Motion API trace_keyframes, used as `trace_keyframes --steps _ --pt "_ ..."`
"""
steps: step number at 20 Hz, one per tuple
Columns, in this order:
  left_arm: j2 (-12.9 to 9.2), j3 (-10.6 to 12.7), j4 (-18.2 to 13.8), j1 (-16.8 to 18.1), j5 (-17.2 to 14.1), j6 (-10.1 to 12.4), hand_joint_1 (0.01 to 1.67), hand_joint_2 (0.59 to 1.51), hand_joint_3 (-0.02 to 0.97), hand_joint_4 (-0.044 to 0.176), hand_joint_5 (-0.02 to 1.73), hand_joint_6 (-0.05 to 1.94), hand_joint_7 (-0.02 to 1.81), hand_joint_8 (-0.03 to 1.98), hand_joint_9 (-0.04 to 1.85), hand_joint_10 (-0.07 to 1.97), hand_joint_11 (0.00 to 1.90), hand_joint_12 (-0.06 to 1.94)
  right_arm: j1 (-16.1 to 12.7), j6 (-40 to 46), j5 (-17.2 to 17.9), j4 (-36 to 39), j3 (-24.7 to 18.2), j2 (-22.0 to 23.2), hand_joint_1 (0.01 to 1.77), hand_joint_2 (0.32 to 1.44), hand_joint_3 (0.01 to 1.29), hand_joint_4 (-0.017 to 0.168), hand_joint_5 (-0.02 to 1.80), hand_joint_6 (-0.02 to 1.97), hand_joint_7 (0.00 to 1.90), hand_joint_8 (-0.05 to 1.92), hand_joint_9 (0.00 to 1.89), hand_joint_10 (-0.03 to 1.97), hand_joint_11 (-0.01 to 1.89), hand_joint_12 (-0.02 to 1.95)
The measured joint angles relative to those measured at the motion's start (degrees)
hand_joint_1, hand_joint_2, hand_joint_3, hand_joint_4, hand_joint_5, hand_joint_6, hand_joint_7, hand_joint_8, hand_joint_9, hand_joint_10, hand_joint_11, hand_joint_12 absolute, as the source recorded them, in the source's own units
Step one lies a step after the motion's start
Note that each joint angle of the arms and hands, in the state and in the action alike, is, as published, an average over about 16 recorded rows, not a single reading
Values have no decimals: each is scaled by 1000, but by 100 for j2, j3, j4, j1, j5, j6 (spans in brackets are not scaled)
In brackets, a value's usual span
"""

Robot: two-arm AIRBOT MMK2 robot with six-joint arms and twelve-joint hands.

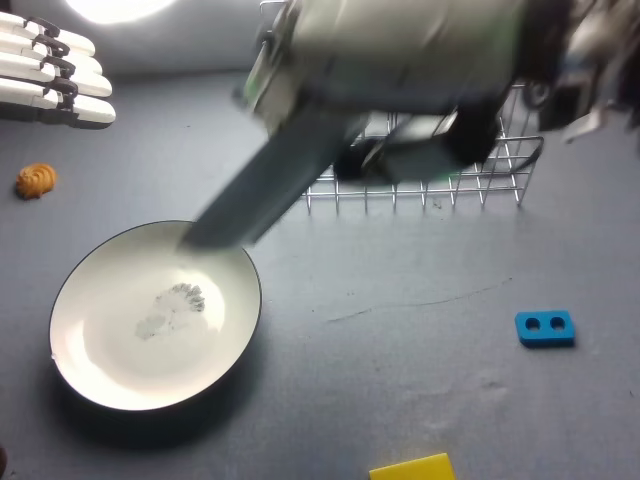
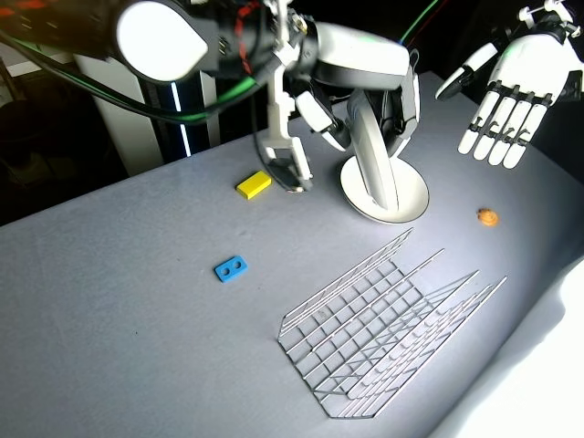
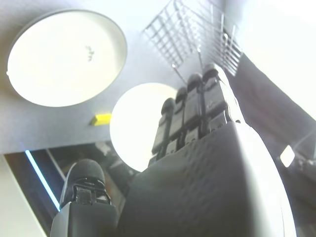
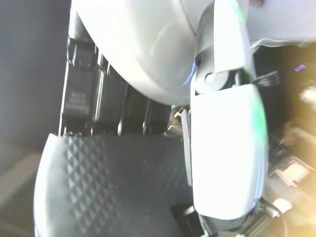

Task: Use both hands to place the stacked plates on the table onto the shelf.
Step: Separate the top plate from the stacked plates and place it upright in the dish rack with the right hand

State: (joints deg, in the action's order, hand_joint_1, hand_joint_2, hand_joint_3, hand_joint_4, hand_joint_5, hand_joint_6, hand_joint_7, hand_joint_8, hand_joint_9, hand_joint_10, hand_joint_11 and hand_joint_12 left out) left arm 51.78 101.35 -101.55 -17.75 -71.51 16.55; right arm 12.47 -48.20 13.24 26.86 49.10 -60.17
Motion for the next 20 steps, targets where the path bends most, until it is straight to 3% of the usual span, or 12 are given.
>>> trace_keyframes --steps 5,12,15,20 --pt "-15 2 -64 55 17 48 22 1145 18 4 19 20 15 -4 18 19 15 7 -389 1933 19 688 14 519 1206 935 14 1 1012 874 1158 741 1364 21 1006 874" --pt "-42 -61 -144 62 64 50 22 1145 18 4 24 20 17 -4 19 19 15 7 -727 4631 -43 1534 449 836 1216 935 14 8 1021 871 1151 736 1360 22 1005 862" --pt "-48 -90 -158 62 81 50 22 1145 18 4 25 20 17 -4 19 19 15 8 -802 5321 -96 1598 690 870 1220 938 14 8 1018 874 1148 739 1357 22 1004 855" --pt "-57 -175 -186 53 102 45 23 1145 18 4 27 20 17 -4 19 19 15 8 -850 5764 -269 1395 1065 856 1226 953 14 3 1009 889 1141 757 1351 22 996 857"
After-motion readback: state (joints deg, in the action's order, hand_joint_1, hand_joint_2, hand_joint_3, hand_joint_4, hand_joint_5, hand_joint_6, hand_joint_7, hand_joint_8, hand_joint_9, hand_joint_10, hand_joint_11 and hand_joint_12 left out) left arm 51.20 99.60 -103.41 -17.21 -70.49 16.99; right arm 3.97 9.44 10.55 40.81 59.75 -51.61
